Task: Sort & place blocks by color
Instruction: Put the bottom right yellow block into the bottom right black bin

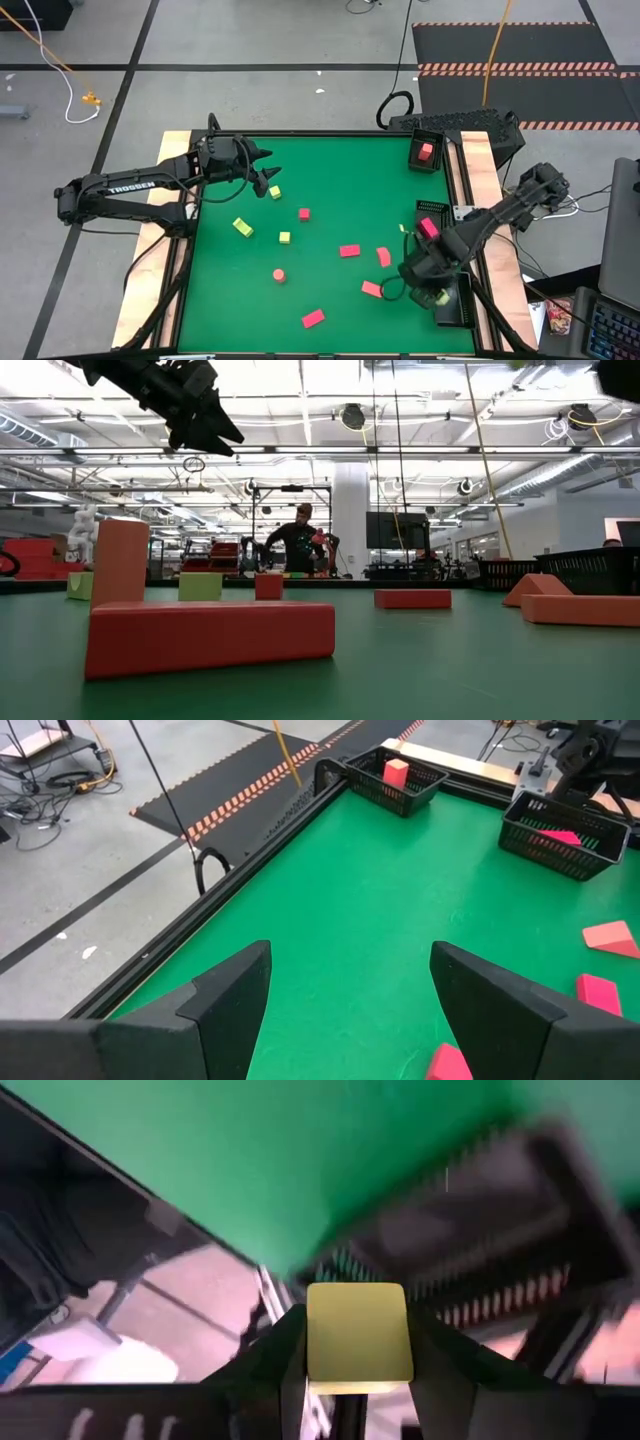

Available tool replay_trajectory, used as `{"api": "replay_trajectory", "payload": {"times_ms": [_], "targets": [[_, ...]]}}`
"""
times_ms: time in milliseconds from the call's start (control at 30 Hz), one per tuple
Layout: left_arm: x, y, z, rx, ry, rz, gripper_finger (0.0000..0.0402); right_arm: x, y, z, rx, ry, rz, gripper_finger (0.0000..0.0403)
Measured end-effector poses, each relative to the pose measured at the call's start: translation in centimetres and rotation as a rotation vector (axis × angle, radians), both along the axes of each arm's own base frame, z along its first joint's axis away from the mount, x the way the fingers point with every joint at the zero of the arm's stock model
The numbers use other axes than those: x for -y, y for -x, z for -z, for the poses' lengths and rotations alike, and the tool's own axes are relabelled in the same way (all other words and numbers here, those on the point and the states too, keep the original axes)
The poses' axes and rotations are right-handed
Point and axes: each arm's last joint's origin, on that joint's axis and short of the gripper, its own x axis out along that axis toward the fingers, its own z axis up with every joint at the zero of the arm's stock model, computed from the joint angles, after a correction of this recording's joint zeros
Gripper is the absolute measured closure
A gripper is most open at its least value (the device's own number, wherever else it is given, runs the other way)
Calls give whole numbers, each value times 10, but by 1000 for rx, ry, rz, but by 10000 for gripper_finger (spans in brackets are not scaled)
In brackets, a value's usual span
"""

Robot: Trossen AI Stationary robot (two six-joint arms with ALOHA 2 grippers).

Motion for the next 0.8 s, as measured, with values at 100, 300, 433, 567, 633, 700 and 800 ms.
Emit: {"api": "replay_trajectory", "payload": {"times_ms": [100, 300, 433, 567, 633, 700, 800], "targets": [[0, 0, 0, 1, 0, 0, 128, -7, 5, 0, -39, 12, 35, 282], [0, 0, 0, 1, 2, 3, 128, -12, 13, 5, -135, 64, 111, 282], [0, 0, 0, 1, 2, 3, 128, -12, 19, 14, -192, 102, 149, 228], [0, 0, 0, 1, 3, 2, 128, -10, 23, 22, -223, 128, 155, 155], [0, 0, 0, 2, 4, 1, 128, -10, 24, 24, -227, 131, 155, 132], [0, 0, 0, 3, 7, 0, 128, -9, 25, 24, -230, 138, 140, 118], [0, 0, 0, 4, 7, 0, 128, -3, 30, 23, -245, 167, 108, 112]]}}
